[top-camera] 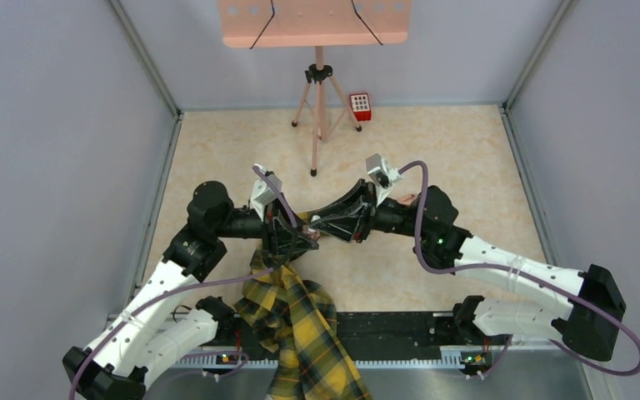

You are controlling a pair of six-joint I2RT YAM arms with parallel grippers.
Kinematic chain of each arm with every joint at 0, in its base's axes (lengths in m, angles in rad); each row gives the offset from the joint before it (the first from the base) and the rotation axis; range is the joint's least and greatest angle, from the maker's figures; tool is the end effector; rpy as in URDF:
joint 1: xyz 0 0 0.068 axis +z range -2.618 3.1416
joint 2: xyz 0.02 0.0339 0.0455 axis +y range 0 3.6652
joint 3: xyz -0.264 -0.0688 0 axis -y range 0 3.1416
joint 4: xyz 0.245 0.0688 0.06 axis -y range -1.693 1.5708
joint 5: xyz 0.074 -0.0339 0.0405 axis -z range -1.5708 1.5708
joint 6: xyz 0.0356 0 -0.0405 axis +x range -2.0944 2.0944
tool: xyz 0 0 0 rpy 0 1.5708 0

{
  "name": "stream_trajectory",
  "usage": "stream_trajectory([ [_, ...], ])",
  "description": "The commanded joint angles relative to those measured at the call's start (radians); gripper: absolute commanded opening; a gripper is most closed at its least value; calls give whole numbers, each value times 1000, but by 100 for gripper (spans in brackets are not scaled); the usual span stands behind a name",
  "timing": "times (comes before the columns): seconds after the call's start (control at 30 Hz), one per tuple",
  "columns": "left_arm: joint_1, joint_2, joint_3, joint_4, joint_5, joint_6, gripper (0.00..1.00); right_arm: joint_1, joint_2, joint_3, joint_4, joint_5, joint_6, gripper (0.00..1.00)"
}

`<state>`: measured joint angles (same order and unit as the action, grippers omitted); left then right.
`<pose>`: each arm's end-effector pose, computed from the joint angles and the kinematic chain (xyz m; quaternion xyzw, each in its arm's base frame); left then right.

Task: Paint the nails
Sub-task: Unscrew the nail polish bottle.

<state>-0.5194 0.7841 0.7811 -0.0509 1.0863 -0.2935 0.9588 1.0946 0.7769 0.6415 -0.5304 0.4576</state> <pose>0.1308 -0.1111 0.3543 0.4233 0.5774 -0.5774 0.3925 0.1287 0.2148 0.3619 -0.3459 0.4931 0.6259 0.4955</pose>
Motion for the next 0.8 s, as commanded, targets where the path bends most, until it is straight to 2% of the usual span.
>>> stream_trajectory([
  [0.0, 6, 8, 0, 13, -88, 31, 0, 7, -59, -19, 14, 132, -30, 38],
  [0.03, 6, 8, 3, -10, -116, 50, 0, 7, -72, -27, 16, 167, -35, 49],
  [0.1, 4, 6, 17, -68, -191, 100, 0, 7, -92, -43, 21, 238, -41, 63],
  [0.23, 5, -14, 23, -134, -366, 152, 0, 6, -133, -94, 45, 384, -39, 76],
  [0.37, 4, -37, 19, -155, -522, 158, 0, 7, -148, -135, 57, 537, 7, 76],
  [0.57, 4, -44, 20, -198, -721, 149, 0, 41, -75, -127, 69, 671, 56, 64],
  [0.77, 4, -47, 20, -214, -753, 145, 0, 86, 44, -39, 73, 670, 56, 61],
])
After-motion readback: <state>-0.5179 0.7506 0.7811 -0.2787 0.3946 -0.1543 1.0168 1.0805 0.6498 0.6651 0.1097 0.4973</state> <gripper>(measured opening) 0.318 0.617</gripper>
